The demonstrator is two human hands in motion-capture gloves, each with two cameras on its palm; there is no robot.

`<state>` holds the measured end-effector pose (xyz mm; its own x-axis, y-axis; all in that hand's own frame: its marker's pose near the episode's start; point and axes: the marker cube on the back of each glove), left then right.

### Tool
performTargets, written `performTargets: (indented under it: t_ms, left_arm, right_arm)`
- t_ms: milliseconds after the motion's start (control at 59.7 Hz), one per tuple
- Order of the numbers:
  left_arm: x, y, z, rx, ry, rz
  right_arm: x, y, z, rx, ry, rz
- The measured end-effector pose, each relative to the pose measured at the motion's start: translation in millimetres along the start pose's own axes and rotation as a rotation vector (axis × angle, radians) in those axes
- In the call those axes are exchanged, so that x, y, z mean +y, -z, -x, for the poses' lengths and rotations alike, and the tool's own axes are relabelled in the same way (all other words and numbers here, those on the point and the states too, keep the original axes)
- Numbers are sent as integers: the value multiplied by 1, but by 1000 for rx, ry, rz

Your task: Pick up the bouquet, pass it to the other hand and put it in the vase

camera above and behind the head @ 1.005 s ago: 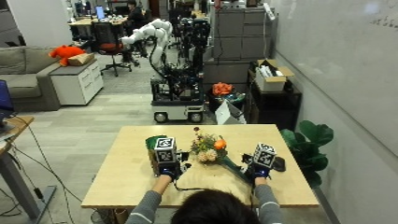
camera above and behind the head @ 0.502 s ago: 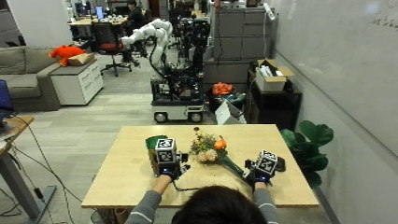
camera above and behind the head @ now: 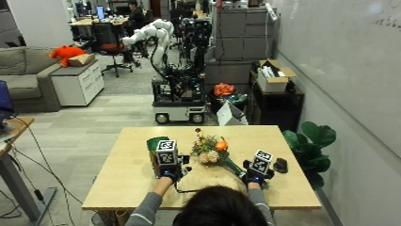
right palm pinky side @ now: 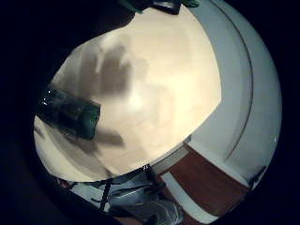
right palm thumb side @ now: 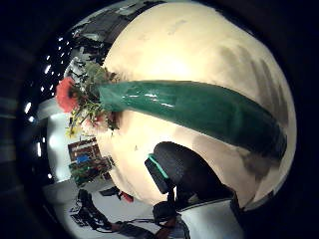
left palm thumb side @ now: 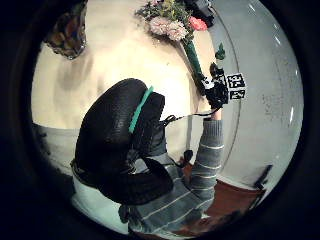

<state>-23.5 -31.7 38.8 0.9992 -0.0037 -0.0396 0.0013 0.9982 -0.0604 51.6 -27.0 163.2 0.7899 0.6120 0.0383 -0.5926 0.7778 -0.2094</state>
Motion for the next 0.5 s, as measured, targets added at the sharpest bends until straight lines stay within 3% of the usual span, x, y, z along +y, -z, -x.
performTargets:
  t_ms: [50, 134, 251, 385, 502]
  left_arm:
    - [-2, -2, 1, 6, -5, -3]
    - [-1, -2, 2, 9, 2, -5]
    - [10, 3, 3, 3, 35, 20]
    - [1, -4, 2, 28, -13, 21]
    - [10, 1, 2, 11, 16, 38]
  right_arm:
    - [-3, 2, 6, -25, 97, -69]
    - [-8, 4, 5, -4, 82, -99]
    - [-5, -1, 6, -2, 79, 9]
    - [-10, -1, 6, 7, 90, -3]
    - [-19, -6, 0, 29, 56, -2]
